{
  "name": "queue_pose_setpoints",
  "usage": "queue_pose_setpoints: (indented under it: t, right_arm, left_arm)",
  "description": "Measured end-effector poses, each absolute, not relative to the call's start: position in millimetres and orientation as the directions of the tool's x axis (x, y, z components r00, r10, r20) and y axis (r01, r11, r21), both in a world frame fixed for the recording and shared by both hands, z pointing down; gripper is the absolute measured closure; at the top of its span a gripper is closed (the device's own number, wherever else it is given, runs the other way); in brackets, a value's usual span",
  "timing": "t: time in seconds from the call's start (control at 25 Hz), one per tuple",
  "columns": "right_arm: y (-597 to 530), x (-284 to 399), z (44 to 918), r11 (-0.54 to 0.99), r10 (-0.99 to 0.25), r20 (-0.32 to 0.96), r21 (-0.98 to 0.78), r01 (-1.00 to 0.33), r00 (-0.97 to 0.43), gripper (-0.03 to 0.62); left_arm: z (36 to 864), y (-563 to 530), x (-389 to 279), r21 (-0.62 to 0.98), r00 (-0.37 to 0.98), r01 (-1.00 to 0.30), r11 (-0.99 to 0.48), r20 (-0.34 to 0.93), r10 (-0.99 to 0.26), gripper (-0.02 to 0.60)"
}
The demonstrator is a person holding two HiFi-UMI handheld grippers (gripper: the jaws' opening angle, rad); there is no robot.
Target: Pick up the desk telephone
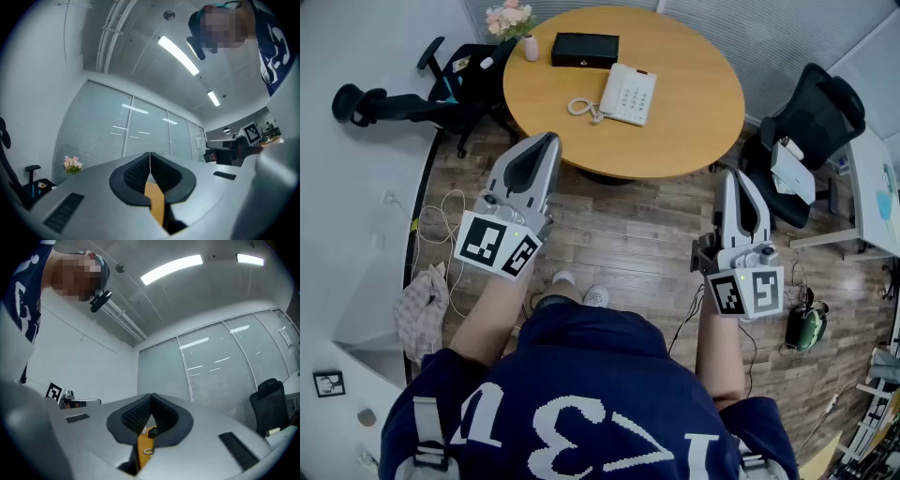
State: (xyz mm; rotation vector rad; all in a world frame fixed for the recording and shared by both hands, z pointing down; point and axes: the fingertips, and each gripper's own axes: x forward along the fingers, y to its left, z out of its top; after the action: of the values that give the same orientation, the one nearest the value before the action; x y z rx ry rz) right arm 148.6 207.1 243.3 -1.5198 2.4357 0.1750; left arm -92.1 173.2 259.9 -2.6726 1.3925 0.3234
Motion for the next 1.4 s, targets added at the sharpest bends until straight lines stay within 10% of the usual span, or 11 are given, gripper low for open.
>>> queue_pose_setpoints:
  t: [1.4]
  right_arm:
    - [166, 115, 243, 0.444, -0.861, -0.315, -0.078, -0.893, -0.4, 0.565]
  left_arm:
    - [284, 129, -100, 0.025, 0.553, -0.822, -0.569, -0.202, -0.808, 0.563]
